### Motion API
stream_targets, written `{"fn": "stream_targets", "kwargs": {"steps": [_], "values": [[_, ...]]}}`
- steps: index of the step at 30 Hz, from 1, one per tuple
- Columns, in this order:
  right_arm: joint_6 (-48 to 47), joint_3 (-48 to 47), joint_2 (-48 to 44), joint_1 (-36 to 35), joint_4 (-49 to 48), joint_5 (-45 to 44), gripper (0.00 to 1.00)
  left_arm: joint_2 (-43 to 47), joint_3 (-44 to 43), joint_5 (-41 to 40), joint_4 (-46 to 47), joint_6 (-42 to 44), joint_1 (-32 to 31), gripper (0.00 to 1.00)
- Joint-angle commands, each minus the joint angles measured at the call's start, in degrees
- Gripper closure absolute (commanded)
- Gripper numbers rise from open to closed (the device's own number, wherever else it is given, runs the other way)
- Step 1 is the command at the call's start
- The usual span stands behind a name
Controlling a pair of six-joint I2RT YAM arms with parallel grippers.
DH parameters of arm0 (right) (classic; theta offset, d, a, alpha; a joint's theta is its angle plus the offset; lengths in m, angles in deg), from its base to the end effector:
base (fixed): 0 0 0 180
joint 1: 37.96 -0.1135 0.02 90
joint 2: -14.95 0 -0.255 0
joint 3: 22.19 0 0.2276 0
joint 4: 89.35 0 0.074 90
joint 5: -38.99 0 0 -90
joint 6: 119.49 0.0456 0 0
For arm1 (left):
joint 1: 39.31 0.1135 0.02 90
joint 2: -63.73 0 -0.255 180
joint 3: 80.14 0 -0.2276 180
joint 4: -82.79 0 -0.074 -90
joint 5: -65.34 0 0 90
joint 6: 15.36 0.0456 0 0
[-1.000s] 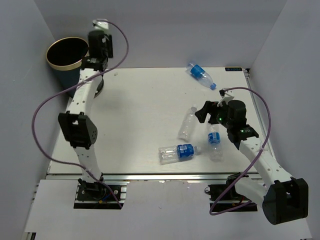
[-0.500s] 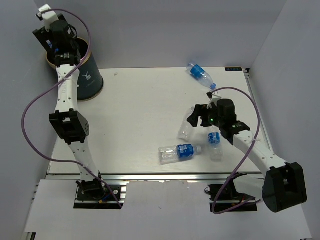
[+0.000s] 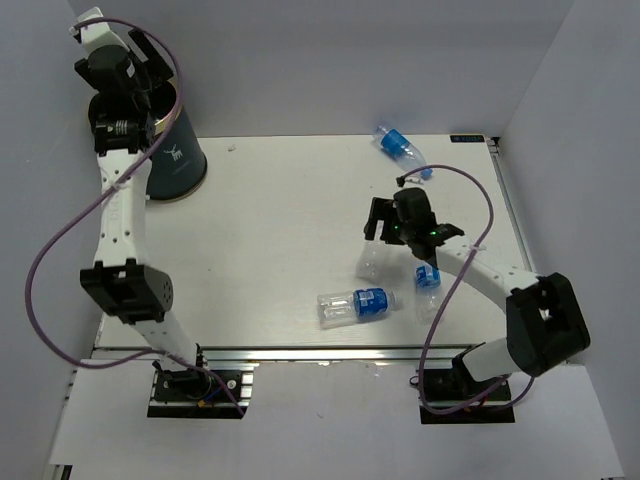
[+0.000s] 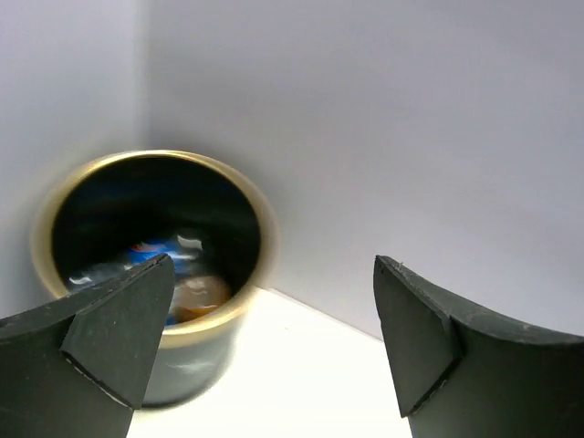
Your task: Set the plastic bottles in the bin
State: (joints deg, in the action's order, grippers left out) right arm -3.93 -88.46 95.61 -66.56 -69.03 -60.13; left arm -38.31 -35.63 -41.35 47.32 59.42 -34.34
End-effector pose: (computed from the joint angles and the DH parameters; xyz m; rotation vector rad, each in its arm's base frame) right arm 0.2641 0.1358 0.2408 0.0334 2.1910 0.3666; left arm 0.3781 0.0460 0.4842 -0.5002 1.5255 0.0952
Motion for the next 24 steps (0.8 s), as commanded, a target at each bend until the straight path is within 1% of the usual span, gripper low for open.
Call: {"fn": "stream_targets", "kwargs": {"steps": [1,2,3,4,5,6,7,8,9,12,14,17,18,19,20,21,22,23,24], "values": [[5.81,-3.94,4.04,-2.95,2.08,-8.71,0.11,8.23,9.93,11.23,-3.55,-6.65,-3.90,0.02],[6.69,-4.47,5.02,-3.65,3.30,-9.50,0.11,10.00,14.16,12.20,-2.68,-9.36,-4.09,0.02],[7.83,-5.09,6.07,-3.92,3.92,-10.12,0.11,12.11,19.08,12.90,1.51,-10.69,-6.44,0.02],[8.53,-6.14,7.04,-4.18,4.54,-10.47,0.11,16.22,29.13,14.13,3.90,-11.75,-8.55,0.02],[8.89,-6.67,9.05,-4.53,5.93,-10.82,0.11,18.26,34.19,15.01,6.45,-13.59,-9.62,0.02],[9.50,-7.37,10.29,-4.62,7.17,-11.26,0.11,20.19,38.94,16.24,12.56,-14.56,-10.67,0.02],[10.03,-8.94,12.39,-4.71,8.48,-11.79,0.11,23.08,46.21,20.69,15.58,-15.18,-12.60,0.02],[10.29,-9.57,13.28,-4.80,9.63,-12.49,0.11,24.07,48.72,22.73,17.27,-15.10,-13.49,0.02],[10.56,-10.10,14.16,-4.80,10.94,-12.93,0.11,24.86,50.49,24.06,17.55,-15.10,-14.19,0.02],[10.91,-10.72,16.89,-4.89,10.18,-12.06,0.11,28.03,56.64,23.02,17.28,-16.15,-17.27,0.02],[10.74,-11.33,18.56,-4.89,9.64,-11.53,0.12,30.13,60.33,22.93,17.29,-16.50,-17.63,0.02],[9.34,-11.60,19.27,-4.97,7.10,-10.22,0.26,31.81,63.06,21.70,16.41,-17.82,-17.63,0.02],[8.81,-11.42,19.09,-5.06,5.87,-9.69,0.39,31.99,63.68,21.87,16.75,-18.08,-17.72,0.02],[7.67,-11.33,18.66,-5.15,3.86,-9.07,0.46,31.99,64.12,22.22,16.84,-18.35,-17.72,0.02],[6.18,-11.33,18.31,-5.24,2.53,-6.63,0.50,31.90,64.39,23.27,16.85,-18.44,-17.72,0.02],[4.34,-11.07,17.87,-5.50,0.69,-4.95,0.54,31.38,64.74,24.06,17.02,-18.61,-17.80,0.02],[2.23,-10.81,16.56,-5.76,-3.50,-2.85,0.55,31.20,64.92,25.20,17.46,-19.14,-17.80,0.02],[-2.31,-10.37,16.02,-5.85,-6.24,4.05,0.55,31.03,65.27,26.61,19.20,-19.40,-17.89,0.02],[-4.01,-8.97,15.23,-5.85,-9.05,8.38,0.54,30.68,66.40,30.27,20.18,-19.84,-18.15,0.02]]}}
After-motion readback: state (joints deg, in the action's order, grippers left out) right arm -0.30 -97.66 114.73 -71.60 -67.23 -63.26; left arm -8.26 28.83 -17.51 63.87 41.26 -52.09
